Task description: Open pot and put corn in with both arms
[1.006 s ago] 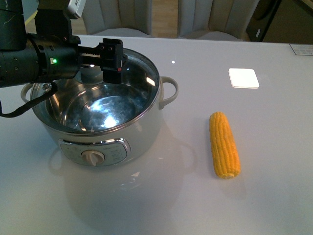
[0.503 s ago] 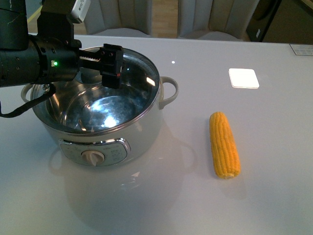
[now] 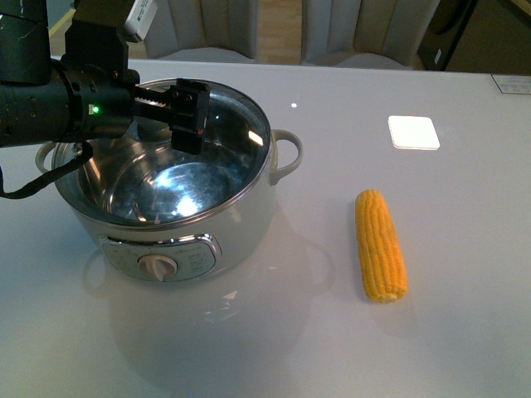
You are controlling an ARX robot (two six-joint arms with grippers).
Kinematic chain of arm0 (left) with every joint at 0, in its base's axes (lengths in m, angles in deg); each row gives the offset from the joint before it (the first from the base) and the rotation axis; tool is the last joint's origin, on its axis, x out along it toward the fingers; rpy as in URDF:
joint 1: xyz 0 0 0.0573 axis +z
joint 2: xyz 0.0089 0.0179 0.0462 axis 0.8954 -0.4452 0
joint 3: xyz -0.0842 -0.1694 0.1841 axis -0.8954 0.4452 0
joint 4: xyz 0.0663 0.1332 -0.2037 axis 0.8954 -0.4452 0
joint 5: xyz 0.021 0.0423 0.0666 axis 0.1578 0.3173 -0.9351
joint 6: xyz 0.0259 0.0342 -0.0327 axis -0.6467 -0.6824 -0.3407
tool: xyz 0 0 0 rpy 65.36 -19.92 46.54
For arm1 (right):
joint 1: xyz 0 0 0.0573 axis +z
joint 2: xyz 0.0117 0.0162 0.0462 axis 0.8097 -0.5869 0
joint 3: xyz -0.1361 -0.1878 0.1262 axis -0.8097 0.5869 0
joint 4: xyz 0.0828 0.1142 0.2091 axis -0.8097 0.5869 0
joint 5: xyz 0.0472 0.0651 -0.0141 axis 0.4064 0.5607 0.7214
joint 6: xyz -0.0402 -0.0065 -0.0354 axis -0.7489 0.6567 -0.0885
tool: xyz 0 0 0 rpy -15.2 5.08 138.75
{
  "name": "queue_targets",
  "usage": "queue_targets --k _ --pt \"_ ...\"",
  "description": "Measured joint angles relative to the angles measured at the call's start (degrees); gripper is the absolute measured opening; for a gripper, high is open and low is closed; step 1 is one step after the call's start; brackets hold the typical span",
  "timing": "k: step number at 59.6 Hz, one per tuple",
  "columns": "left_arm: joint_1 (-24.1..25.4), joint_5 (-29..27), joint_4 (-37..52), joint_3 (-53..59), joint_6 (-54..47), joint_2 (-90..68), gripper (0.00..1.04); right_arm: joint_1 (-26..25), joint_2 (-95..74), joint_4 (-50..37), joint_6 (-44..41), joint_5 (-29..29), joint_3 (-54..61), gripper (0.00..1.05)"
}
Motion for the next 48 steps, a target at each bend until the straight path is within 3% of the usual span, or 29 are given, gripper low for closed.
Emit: queue_targets --k 16,35,48 --pt "0.0 -0.13 0.0 0.0 -0.42 0.0 0.92 0.0 0.0 0.0 0.0 0.0 0.0 0.96" --pt "-0.15 -0.33 0.02 -0.22 -0.37 0.0 0.54 0.0 0.0 0.0 0.0 0.0 0.0 0.96" --pt "-0.31 -0.63 0.07 -0.26 -0.52 0.0 0.44 0.0 0.0 0.0 0.0 0.0 0.0 0.96"
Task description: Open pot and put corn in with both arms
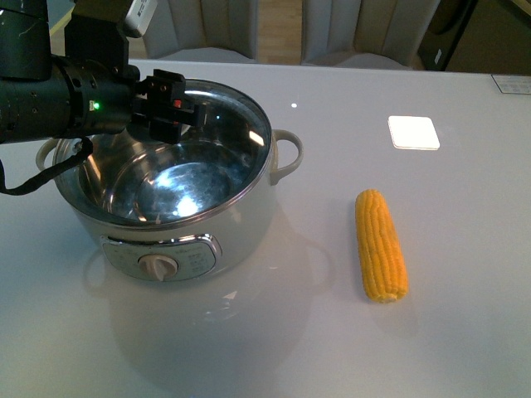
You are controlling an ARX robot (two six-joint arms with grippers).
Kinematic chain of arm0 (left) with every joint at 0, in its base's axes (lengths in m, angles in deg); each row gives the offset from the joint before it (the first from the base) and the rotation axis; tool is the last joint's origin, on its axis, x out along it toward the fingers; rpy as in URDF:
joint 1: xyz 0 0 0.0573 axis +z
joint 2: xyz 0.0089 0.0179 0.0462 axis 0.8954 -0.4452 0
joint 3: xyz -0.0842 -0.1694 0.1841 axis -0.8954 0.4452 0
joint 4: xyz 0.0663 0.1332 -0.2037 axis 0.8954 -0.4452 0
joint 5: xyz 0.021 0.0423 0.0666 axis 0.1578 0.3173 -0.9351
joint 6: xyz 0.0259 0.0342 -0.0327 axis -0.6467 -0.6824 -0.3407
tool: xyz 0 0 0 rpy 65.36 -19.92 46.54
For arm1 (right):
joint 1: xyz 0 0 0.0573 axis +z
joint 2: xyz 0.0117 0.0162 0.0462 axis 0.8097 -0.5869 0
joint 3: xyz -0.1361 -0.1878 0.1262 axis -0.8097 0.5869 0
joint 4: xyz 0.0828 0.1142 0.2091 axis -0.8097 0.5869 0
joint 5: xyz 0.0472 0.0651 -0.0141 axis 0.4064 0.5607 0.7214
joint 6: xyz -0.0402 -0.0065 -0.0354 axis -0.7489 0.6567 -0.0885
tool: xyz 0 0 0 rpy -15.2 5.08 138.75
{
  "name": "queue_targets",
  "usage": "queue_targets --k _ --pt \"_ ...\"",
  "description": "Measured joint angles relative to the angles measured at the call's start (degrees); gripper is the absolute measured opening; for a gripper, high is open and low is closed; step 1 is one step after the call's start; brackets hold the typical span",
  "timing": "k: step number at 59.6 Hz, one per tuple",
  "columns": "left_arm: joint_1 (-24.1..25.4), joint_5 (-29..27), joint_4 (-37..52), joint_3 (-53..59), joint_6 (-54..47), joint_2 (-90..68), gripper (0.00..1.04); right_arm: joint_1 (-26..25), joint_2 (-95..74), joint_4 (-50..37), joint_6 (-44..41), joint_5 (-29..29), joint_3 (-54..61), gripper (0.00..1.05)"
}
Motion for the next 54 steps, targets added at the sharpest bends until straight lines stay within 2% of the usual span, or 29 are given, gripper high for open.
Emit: queue_targets --k 24,54 --pt "-0.35 -0.79 -0.11 -0.13 -0.17 0.24 0.43 0.0 0.0 0.0 0.0 0.0 0.0 0.96" --pt "-0.61 -2.1 -4.33 -0.72 -1.42 2.73 0.43 0.0 0.0 0.0 0.0 0.0 0.0 0.96"
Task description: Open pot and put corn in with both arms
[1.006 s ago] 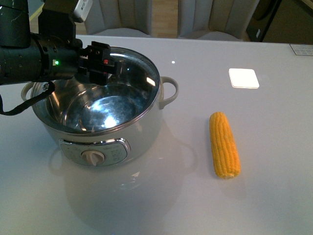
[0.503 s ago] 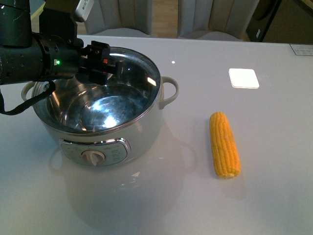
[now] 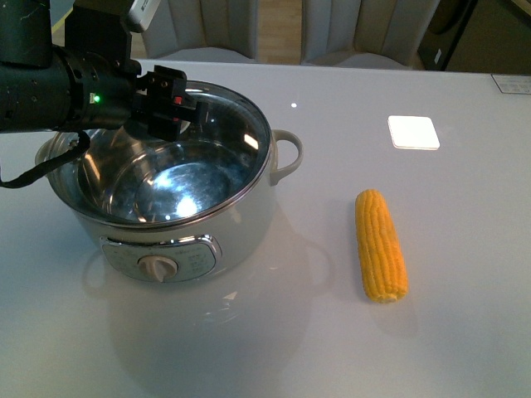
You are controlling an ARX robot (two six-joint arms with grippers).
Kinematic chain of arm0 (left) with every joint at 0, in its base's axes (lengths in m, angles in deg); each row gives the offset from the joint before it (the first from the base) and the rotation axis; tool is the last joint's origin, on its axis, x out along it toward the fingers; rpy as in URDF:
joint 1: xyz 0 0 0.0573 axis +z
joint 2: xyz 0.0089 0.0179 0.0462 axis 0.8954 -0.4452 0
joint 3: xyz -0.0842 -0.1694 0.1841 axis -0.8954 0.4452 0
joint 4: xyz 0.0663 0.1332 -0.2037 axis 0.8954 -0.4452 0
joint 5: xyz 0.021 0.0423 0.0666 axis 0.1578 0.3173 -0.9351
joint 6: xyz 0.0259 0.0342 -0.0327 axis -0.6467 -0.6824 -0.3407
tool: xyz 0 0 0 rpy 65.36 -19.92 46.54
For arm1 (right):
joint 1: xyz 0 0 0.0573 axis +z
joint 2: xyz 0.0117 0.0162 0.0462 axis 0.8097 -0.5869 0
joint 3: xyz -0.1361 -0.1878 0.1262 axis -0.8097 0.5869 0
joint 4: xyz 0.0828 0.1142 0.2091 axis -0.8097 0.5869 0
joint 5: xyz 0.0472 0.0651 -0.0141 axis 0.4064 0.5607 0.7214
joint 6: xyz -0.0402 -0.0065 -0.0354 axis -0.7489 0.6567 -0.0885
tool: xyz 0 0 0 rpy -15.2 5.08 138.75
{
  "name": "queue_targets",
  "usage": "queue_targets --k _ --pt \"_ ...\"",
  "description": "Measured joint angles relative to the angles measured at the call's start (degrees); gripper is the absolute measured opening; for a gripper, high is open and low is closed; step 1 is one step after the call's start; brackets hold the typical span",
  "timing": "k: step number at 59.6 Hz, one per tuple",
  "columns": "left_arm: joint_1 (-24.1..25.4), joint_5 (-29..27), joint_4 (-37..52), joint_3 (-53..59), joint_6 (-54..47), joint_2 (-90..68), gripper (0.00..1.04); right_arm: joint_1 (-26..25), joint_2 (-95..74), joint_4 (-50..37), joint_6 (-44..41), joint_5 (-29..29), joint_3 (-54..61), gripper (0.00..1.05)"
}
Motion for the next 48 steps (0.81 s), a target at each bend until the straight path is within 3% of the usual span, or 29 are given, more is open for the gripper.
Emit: queue_targets --k 34,48 --pt "2.23 0.04 -4.48 -0.55 -1.86 8.37 0.43 0.0 0.0 0.0 0.0 0.0 0.0 0.96" --pt "7.41 0.76 -5.33 1.05 -3.02 12.74 0.43 0.0 0.0 0.0 0.0 0.0 0.0 0.96"
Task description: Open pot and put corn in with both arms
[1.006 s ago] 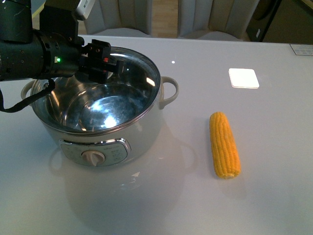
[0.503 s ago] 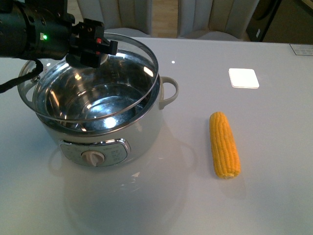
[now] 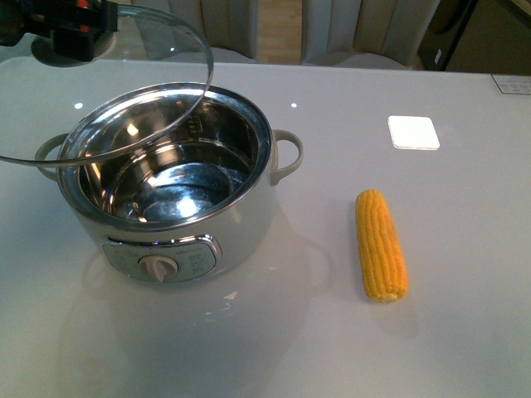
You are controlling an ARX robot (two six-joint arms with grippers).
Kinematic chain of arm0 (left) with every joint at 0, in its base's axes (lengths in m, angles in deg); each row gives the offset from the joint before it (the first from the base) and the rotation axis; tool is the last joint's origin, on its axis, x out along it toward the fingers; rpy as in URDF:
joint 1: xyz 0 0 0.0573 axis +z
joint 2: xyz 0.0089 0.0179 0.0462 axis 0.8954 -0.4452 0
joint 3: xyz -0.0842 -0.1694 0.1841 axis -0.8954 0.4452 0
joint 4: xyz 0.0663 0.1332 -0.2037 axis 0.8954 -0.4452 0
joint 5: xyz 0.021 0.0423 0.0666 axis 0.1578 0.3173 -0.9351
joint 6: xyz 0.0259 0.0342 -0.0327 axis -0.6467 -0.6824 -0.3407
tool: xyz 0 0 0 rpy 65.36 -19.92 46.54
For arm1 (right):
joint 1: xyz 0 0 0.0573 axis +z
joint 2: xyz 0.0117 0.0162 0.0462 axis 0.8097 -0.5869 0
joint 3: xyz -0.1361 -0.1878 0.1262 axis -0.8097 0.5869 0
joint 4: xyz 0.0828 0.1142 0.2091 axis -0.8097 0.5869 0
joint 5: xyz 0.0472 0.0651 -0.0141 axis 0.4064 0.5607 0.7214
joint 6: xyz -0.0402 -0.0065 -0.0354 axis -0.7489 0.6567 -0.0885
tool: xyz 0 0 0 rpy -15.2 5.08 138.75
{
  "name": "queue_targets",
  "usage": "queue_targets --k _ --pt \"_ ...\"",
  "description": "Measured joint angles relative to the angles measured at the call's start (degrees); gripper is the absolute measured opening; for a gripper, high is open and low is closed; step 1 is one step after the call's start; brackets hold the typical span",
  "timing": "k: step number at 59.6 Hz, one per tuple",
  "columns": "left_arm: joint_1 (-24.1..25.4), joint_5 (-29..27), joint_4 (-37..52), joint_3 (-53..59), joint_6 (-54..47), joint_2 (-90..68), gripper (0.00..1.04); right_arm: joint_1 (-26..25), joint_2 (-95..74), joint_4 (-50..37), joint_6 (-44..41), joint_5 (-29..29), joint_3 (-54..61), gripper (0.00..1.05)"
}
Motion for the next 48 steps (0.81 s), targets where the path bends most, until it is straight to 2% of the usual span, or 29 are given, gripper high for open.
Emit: queue_targets --k 15,48 --pt "5.53 1.79 -0.15 1.64 -1.55 1.05 0.43 0.0 0.0 0.0 0.0 0.0 0.0 0.96" --pt "23.15 7.39 2.56 3.32 -4.5 0.81 0.43 0.0 0.0 0.0 0.0 0.0 0.0 0.96"
